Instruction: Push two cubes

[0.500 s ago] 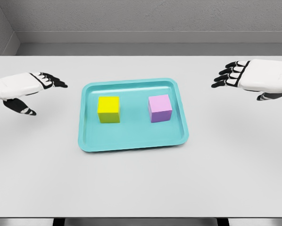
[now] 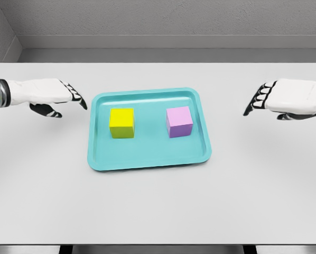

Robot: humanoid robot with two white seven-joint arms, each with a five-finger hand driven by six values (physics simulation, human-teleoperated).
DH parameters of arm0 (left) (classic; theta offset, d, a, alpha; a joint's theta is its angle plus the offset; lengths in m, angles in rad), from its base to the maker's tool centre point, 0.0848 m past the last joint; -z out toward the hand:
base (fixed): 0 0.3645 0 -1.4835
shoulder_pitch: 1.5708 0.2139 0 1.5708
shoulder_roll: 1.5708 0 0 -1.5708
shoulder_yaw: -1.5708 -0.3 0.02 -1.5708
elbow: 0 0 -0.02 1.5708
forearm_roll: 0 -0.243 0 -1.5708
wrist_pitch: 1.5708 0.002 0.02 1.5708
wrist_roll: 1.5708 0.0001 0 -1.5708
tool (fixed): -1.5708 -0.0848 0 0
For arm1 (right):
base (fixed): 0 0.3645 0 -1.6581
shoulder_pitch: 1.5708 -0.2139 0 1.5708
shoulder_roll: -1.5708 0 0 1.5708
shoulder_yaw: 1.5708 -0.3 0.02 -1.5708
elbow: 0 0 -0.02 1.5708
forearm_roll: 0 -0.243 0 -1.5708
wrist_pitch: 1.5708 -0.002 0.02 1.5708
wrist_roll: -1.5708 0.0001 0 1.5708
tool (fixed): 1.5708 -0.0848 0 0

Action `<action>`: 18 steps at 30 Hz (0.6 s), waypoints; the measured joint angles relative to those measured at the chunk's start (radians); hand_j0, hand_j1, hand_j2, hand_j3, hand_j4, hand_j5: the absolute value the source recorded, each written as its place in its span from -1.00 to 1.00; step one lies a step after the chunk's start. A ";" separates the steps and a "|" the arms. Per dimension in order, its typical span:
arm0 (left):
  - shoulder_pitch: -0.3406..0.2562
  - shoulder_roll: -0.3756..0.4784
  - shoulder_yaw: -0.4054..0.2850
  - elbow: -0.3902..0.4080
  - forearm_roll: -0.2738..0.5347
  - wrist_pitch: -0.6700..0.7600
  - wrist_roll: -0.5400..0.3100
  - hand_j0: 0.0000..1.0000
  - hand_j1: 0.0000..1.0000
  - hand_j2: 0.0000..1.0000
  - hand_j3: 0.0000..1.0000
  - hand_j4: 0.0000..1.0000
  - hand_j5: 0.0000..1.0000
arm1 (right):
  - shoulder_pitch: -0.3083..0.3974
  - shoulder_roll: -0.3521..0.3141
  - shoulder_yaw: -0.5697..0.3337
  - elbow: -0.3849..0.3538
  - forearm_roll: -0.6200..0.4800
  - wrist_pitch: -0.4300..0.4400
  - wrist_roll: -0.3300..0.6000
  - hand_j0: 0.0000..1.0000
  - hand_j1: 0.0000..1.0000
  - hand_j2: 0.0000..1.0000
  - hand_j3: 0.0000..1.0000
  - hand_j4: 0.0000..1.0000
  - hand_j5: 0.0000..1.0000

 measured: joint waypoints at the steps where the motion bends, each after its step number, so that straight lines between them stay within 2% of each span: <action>1: -0.006 -0.014 -0.005 0.003 -0.011 0.000 -0.002 -0.02 -0.02 -0.02 -0.02 -0.02 -0.02 | 0.008 0.011 -0.012 0.006 0.001 0.000 0.000 -0.19 -0.19 -0.19 -0.19 -0.19 -0.19; 7: -0.021 -0.064 -0.023 0.006 -0.035 0.000 -0.006 -0.05 -0.05 -0.05 -0.05 -0.05 -0.05 | 0.005 0.075 -0.053 0.018 0.002 0.000 0.000 -0.18 -0.18 -0.18 -0.18 -0.18 -0.18; 11: -0.020 -0.097 -0.031 0.003 -0.039 0.000 -0.007 -0.05 -0.05 -0.05 -0.05 -0.05 -0.05 | 0.025 0.176 -0.052 0.022 0.085 0.000 0.000 -0.16 -0.16 -0.16 -0.16 -0.16 -0.16; 13: -0.020 -0.113 -0.033 0.005 -0.039 0.000 -0.007 -0.05 -0.05 -0.05 -0.05 -0.05 -0.05 | 0.025 0.202 -0.049 0.026 0.109 0.000 0.000 -0.16 -0.16 -0.16 -0.16 -0.16 -0.16; 16: -0.020 -0.124 -0.035 0.007 -0.040 0.000 -0.007 -0.05 -0.05 -0.05 -0.05 -0.05 -0.05 | 0.003 0.225 -0.021 0.041 0.127 0.001 0.000 -0.14 -0.14 -0.14 -0.14 -0.14 -0.14; 18: -0.020 -0.127 -0.042 0.009 -0.050 0.000 -0.007 -0.05 -0.05 -0.05 -0.05 -0.05 -0.05 | -0.043 0.238 0.014 0.054 0.133 0.001 0.000 -0.13 -0.13 -0.13 -0.13 -0.13 -0.13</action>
